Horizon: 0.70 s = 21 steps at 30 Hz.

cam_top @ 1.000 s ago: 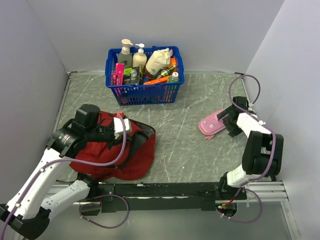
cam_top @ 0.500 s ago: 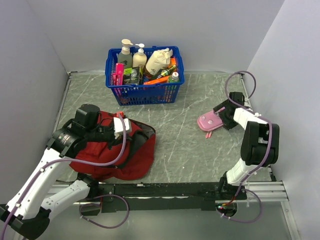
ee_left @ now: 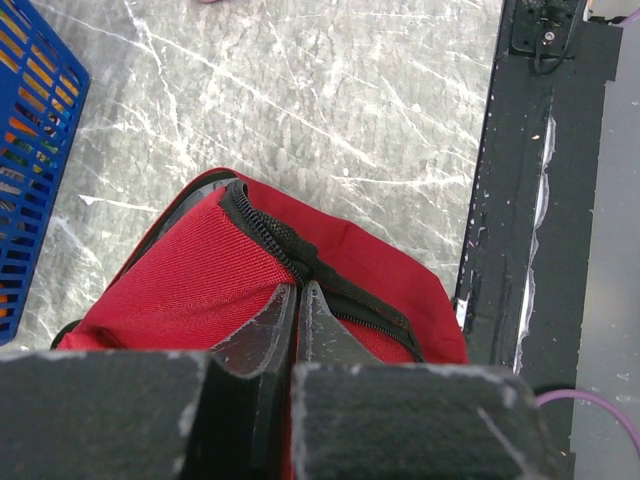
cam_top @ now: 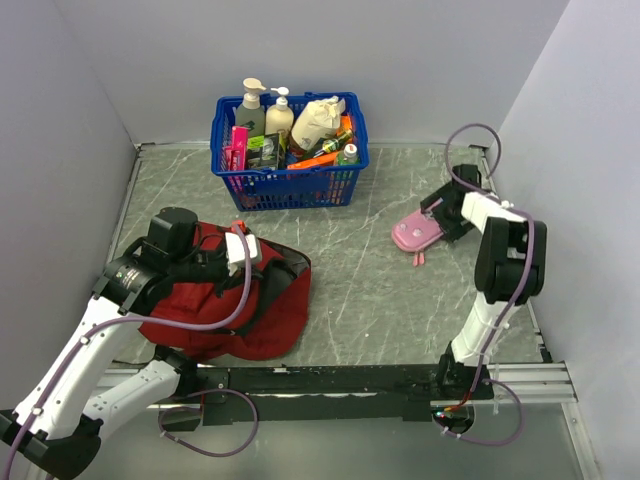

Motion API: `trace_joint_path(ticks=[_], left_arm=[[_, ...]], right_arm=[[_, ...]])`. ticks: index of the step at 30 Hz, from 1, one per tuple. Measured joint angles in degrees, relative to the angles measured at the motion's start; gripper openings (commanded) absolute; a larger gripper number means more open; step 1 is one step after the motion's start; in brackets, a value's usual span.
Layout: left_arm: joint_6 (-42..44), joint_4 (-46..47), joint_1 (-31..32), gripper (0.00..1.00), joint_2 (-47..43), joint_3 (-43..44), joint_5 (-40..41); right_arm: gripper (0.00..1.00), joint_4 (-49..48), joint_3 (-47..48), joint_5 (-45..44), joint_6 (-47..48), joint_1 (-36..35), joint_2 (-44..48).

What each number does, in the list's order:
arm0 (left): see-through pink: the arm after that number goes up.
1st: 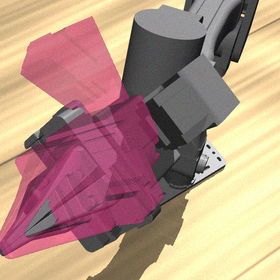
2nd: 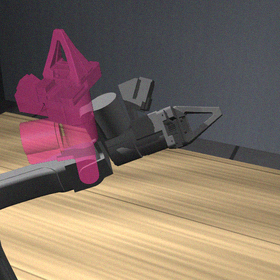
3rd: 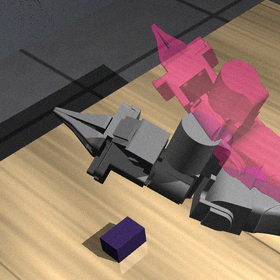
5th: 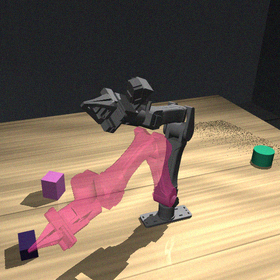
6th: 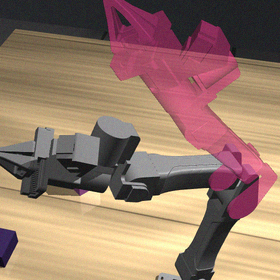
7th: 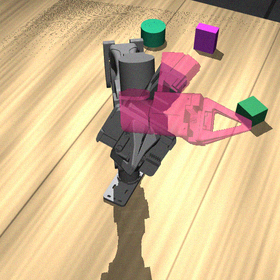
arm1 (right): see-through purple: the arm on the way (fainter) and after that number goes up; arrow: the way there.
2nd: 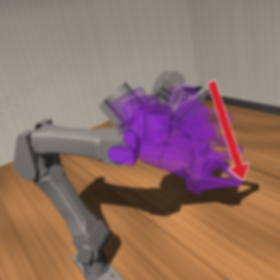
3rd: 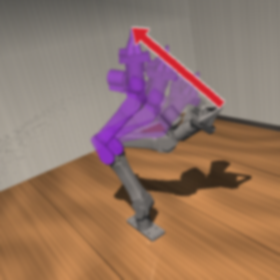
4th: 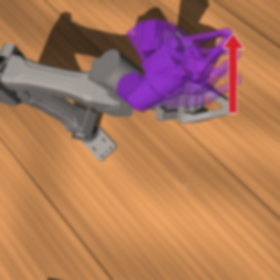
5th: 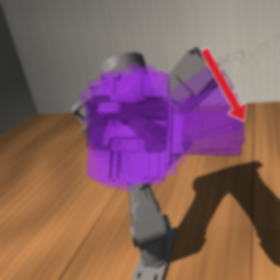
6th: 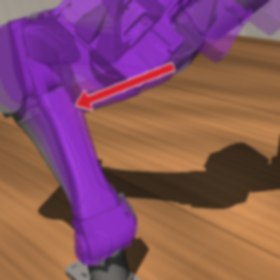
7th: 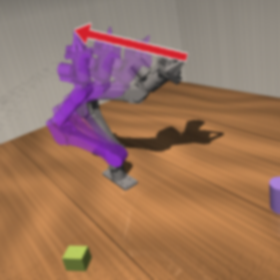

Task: Pack the student bag
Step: Adjust the stationery at the center of the board.

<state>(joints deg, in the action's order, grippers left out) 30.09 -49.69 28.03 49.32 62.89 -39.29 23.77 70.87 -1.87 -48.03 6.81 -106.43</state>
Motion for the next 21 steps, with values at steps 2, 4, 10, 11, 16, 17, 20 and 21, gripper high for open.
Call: trace_joint_path(ticks=[2, 4, 10, 11, 16, 17, 20, 21], left_arm=[[-0.20, 0.28, -0.15, 0.01, 0.00, 0.00, 0.02], [-0.35, 0.48, -0.22, 0.01, -0.02, 0.00, 0.04], [-0.55, 0.55, -0.22, 0.01, -0.11, 0.00, 0.04], [-0.57, 0.55, -0.22, 0.01, -0.11, 0.00, 0.04], [-0.63, 0.59, -0.22, 0.01, -0.22, -0.04, 0.02], [-0.74, 0.61, -0.22, 0.01, -0.35, -0.11, 0.02], [-0.79, 0.63, -0.22, 0.01, -0.44, -0.15, 0.02], [-0.81, 0.68, -0.22, 0.01, -0.44, -0.15, 0.02]], right_arm=[[1.00, 1.42, 2.95, 0.26, 1.46, -0.81, -1.92], [1.00, 1.84, 4.46, 0.44, 3.23, -2.25, -2.93], [0.81, 1.68, 4.02, 3.74, 8.09, -9.53, -2.71], [0.80, 1.18, 3.37, 4.52, 8.74, -10.64, -2.36], [0.73, -0.15, -1.70, 8.02, 10.25, -14.56, 1.49], [0.72, -0.07, -2.67, 8.52, 10.60, -15.13, 2.40], [0.63, -0.13, -4.57, 9.07, 11.61, -16.61, 4.94], [0.59, -0.09, -5.22, 9.05, 11.82, -17.16, 6.10]])
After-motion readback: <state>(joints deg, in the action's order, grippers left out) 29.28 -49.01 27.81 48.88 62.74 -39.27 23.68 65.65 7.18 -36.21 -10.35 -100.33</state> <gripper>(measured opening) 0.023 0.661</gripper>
